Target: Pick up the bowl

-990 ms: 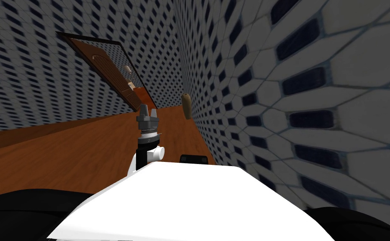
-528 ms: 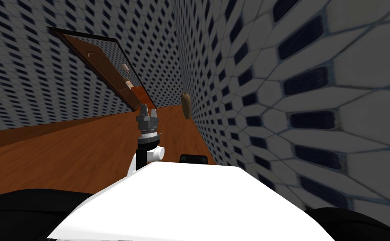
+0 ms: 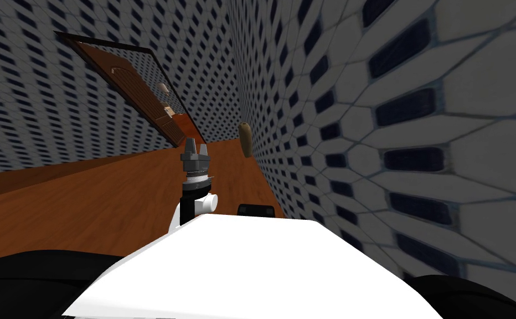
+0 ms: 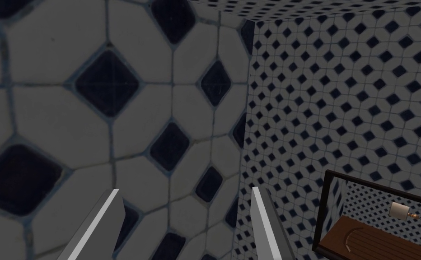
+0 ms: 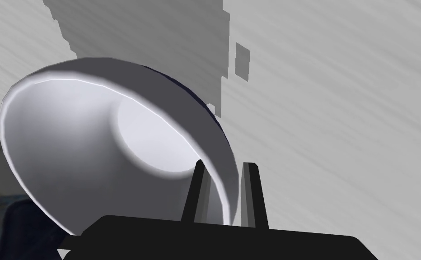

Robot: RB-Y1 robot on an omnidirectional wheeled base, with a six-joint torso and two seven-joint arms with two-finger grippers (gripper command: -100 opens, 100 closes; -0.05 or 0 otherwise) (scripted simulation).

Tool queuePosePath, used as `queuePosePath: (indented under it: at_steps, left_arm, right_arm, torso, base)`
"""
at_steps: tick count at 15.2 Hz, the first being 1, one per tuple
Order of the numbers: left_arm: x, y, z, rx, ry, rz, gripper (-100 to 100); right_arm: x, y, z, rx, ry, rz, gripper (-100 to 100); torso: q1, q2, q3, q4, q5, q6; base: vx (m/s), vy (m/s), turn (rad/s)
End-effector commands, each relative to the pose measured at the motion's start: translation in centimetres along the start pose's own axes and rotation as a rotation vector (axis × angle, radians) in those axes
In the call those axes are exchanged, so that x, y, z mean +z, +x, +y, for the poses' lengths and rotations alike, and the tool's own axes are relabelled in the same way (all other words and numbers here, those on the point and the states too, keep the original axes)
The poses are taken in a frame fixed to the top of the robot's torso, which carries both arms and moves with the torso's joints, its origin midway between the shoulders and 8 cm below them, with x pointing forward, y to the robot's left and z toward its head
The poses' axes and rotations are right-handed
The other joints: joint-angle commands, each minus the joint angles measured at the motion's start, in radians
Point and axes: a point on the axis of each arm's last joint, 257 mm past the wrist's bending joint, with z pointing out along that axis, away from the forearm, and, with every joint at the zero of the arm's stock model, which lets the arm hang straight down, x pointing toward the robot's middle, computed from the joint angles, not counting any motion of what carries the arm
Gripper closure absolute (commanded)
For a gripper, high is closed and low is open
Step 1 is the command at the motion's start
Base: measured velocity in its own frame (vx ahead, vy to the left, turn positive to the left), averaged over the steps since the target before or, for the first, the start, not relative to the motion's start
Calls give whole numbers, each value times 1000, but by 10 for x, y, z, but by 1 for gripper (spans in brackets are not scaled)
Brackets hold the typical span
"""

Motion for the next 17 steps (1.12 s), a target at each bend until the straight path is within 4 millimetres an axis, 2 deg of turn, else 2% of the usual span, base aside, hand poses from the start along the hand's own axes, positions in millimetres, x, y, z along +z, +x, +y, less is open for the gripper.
queuePosePath:
  at_steps: [1, 5, 6, 8, 10, 11, 13, 16, 17]
  left_arm:
    - [0, 0, 0, 0, 0, 0, 0]
    - [0, 0, 0, 0, 0, 0, 0]
    - [0, 0, 0, 0, 0, 0, 0]
    - [0, 0, 0, 0, 0, 0, 0]
    - [0, 0, 0, 0, 0, 0, 0]
    - [0, 0, 0, 0, 0, 0, 0]
    - [0, 0, 0, 0, 0, 0, 0]
    - [0, 0, 0, 0, 0, 0, 0]
    - [0, 0, 0, 0, 0, 0, 0]
  right_arm:
    - [0, -6, 4, 25, -12, -15, 100]
    - [-1, -1, 0, -30, 1, 10, 100]
    - [-2, -7, 7, 14, -18, -15, 100]
    - [-4, -11, 0, -2, -3, -16, 100]
    - [-4, -5, -1, -40, 3, 6, 100]
    - [-5, -12, 6, 11, -13, -21, 100]
    - [-8, -17, -3, -5, 6, -26, 100]
    - [-8, -10, -5, -51, 15, 2, 100]
    - [-11, -18, -2, -10, 7, -27, 100]
  torso:
    - [0, 0, 0, 0, 0, 0]
    - [0, 0, 0, 0, 0, 0]
    - [0, 1, 1, 0, 0, 0]
    - [0, 0, 1, 1, 0, 0]
    - [0, 0, 0, 0, 0, 0]
    - [0, 1, 0, 0, 0, 0]
    - [0, 0, 0, 0, 0, 0]
    - [0, 0, 0, 0, 0, 0]
    - [0, 1, 0, 0, 0, 1]
  base:
    - [9, -8, -54]
    - [4, -1, -4]
    - [5, -6, -48]
    - [8, -3, -37]
    - [4, -1, 7]
    - [7, -8, -40]
    - [10, -5, -40]
    - [1, 0, 4]
    - [5, -3, -53]
